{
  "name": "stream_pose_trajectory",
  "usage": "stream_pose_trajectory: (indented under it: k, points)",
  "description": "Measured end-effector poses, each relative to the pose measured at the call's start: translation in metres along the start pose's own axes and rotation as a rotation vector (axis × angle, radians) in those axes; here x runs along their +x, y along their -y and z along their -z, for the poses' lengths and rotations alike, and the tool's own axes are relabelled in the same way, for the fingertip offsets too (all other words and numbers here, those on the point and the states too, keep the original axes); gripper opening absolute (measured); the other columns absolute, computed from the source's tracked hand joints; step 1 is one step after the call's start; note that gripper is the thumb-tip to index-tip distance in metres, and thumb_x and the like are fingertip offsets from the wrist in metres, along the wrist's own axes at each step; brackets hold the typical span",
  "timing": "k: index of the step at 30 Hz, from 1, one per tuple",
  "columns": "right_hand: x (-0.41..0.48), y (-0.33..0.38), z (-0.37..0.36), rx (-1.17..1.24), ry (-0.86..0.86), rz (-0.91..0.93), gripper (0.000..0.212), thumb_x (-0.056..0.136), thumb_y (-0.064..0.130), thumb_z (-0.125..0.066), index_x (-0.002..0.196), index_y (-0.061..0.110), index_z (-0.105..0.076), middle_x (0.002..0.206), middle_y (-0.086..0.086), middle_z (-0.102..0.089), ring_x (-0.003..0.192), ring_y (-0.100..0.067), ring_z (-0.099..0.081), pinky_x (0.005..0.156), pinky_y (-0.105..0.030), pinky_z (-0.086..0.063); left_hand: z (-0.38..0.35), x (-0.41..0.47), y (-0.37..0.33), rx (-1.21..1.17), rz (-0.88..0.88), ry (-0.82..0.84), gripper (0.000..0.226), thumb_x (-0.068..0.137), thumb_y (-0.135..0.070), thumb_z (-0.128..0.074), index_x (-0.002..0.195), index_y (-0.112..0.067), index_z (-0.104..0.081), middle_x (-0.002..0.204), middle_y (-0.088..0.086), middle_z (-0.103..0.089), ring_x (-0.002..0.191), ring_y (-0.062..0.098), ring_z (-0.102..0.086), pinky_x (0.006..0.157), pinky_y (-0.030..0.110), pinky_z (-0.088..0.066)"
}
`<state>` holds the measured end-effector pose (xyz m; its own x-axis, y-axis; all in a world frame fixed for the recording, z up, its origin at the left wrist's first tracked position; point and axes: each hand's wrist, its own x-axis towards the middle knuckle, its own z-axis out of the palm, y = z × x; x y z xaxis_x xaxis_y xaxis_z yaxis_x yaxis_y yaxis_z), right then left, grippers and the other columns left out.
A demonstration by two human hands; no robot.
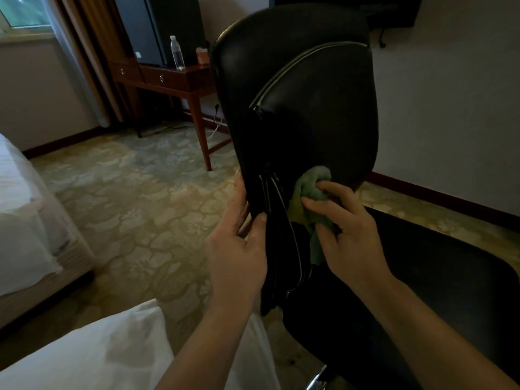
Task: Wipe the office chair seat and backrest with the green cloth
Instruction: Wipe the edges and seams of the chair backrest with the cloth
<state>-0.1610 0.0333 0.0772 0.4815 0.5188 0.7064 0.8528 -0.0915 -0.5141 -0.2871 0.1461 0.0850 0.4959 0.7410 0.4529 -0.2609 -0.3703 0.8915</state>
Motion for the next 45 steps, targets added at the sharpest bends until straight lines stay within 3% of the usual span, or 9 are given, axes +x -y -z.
stream_pose_trajectory:
  k: [3, 9, 17, 24, 28, 36, 42, 45]
  points:
    - [-0.002, -0.001, 0.008, 0.006, 0.018, -0.034, 0.041, 0.084, -0.011, -0.066, 0.117, 0.013, -0.07, 0.134, -0.005, -0.051, 0.123, -0.008, -0.049, 0.1, -0.008, -0.04, 0.001, 0.0, 0.001, 0.015, -0.003, 0.004, 0.072, 0.098, 0.004, -0.059, 0.146, -0.045, -0.041, 0.139, -0.024, -0.058, 0.128, -0.003, -0.055, 0.104, 0.03, -0.052]
    - [0.027, 0.017, 0.018, 0.041, -0.074, -0.074, 0.046, 0.084, -0.013, -0.062, 0.12, 0.015, -0.068, 0.134, -0.001, -0.049, 0.123, -0.003, -0.047, 0.101, -0.008, -0.039, 0.007, 0.002, -0.003, 0.11, -0.027, 0.021, 0.07, 0.098, -0.003, -0.063, 0.147, -0.048, -0.039, 0.131, -0.023, -0.062, 0.12, -0.005, -0.06, 0.091, 0.015, -0.053]
    - [0.032, 0.027, 0.001, 0.075, -0.016, 0.034, 0.039, 0.086, -0.009, -0.064, 0.121, 0.009, -0.068, 0.134, -0.004, -0.045, 0.124, -0.01, -0.049, 0.104, -0.014, -0.041, 0.006, 0.0, 0.003, 0.099, 0.004, 0.029, 0.072, 0.1, -0.001, -0.058, 0.151, -0.046, -0.037, 0.131, -0.017, -0.063, 0.117, -0.004, -0.063, 0.089, 0.018, -0.056]
    - [0.004, 0.0, 0.009, 0.024, 0.073, -0.086, 0.038, 0.086, -0.008, -0.065, 0.116, 0.014, -0.072, 0.132, 0.002, -0.05, 0.121, -0.009, -0.053, 0.099, -0.01, -0.042, 0.004, 0.0, 0.008, 0.11, -0.009, 0.019, 0.073, 0.1, -0.006, -0.059, 0.15, -0.053, -0.034, 0.137, -0.011, -0.061, 0.123, 0.0, -0.06, 0.096, 0.03, -0.056]
    - [0.024, 0.011, 0.021, 0.156, 0.009, -0.176, 0.049, 0.085, -0.012, -0.061, 0.118, 0.024, -0.067, 0.131, 0.002, -0.053, 0.12, 0.001, -0.051, 0.096, -0.008, -0.042, 0.003, -0.002, 0.008, 0.083, -0.014, 0.013, 0.071, 0.1, -0.004, -0.058, 0.146, -0.055, -0.037, 0.139, -0.009, -0.06, 0.124, 0.0, -0.06, 0.095, 0.024, -0.056]
    - [0.04, 0.026, 0.002, 0.074, -0.008, -0.006, 0.043, 0.087, -0.01, -0.063, 0.123, 0.012, -0.068, 0.13, -0.003, -0.049, 0.122, -0.008, -0.051, 0.104, -0.017, -0.043, 0.004, -0.002, 0.009, 0.048, -0.001, 0.01, 0.068, 0.1, -0.001, -0.057, 0.145, -0.05, -0.04, 0.136, -0.011, -0.061, 0.121, -0.003, -0.061, 0.091, 0.018, -0.055]
    - [0.009, 0.007, 0.005, 0.021, 0.071, -0.083, 0.04, 0.089, -0.005, -0.064, 0.123, 0.014, -0.069, 0.127, 0.002, -0.048, 0.12, -0.008, -0.052, 0.1, -0.013, -0.043, 0.002, -0.002, 0.013, 0.079, -0.014, 0.001, 0.068, 0.101, -0.004, -0.058, 0.148, -0.048, -0.037, 0.138, -0.014, -0.06, 0.123, -0.002, -0.059, 0.096, 0.022, -0.054]
    - [0.009, 0.008, 0.013, 0.076, 0.069, -0.128, 0.042, 0.087, -0.009, -0.062, 0.121, 0.014, -0.069, 0.126, 0.004, -0.05, 0.118, 0.003, -0.05, 0.099, -0.009, -0.041, 0.003, -0.002, 0.012, 0.097, -0.017, 0.015, 0.071, 0.1, -0.004, -0.06, 0.149, -0.048, -0.035, 0.138, -0.014, -0.059, 0.124, -0.002, -0.059, 0.096, 0.021, -0.054]
